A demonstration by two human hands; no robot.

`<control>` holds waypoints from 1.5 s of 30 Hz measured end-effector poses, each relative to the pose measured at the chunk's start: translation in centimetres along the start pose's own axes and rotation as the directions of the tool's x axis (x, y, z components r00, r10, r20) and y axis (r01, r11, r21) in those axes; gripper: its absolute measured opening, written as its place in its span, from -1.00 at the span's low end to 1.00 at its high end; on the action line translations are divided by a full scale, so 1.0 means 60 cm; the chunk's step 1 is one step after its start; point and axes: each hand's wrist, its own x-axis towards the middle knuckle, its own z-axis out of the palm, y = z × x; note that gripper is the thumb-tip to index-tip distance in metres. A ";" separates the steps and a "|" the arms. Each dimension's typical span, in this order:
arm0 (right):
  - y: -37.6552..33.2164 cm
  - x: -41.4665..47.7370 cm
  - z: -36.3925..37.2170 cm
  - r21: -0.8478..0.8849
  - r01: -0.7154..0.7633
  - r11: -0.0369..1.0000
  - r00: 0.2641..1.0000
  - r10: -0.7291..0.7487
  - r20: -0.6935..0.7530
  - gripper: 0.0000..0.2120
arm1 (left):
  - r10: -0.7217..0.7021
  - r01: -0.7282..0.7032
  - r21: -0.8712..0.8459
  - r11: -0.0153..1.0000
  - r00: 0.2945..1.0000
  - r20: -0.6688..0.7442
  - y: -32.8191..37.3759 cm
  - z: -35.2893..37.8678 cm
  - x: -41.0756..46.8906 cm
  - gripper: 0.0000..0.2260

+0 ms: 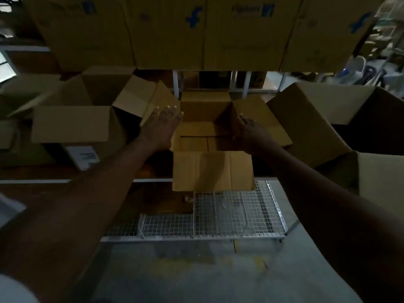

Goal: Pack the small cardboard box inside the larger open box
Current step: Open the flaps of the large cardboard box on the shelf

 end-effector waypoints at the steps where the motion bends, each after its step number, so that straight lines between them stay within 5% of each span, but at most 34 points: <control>1: 0.018 0.006 0.012 -0.081 0.020 0.996 0.998 -0.016 0.058 -0.35 | 0.028 -0.029 0.030 0.999 0.999 0.044 0.012 0.009 0.010 -0.15; 6: 0.100 0.001 0.051 -0.178 0.097 0.979 0.951 -0.039 0.307 -0.59 | 0.090 -0.116 0.090 0.989 0.962 0.257 0.042 0.057 0.036 -0.23; 17: 0.147 0.020 0.139 -0.209 0.295 0.932 0.928 -0.227 0.297 -0.28 | 0.188 -0.221 0.043 0.974 0.904 0.385 0.017 0.153 0.067 -0.57; 29: 0.164 0.017 0.172 -0.182 0.298 0.937 0.950 -0.272 0.156 -0.47 | 0.262 -0.242 -0.125 0.962 0.947 0.186 -0.031 0.181 0.082 -0.66; 34: 0.165 -0.004 0.082 -0.069 0.204 0.977 0.979 -0.203 0.018 -0.63 | 0.283 -0.284 -0.204 0.937 0.959 -0.036 -0.044 0.107 0.085 -0.62; 41: 0.168 -0.044 -0.052 -0.050 0.098 0.994 0.992 -0.102 -0.073 -0.62 | 0.319 -0.342 -0.221 0.913 0.939 -0.130 -0.053 -0.012 0.106 -0.59; 45: 0.190 -0.064 -0.147 -0.112 0.129 0.985 0.967 -0.151 -0.208 -0.68 | 0.333 -0.384 -0.205 0.900 0.910 -0.246 -0.040 -0.101 0.097 -0.73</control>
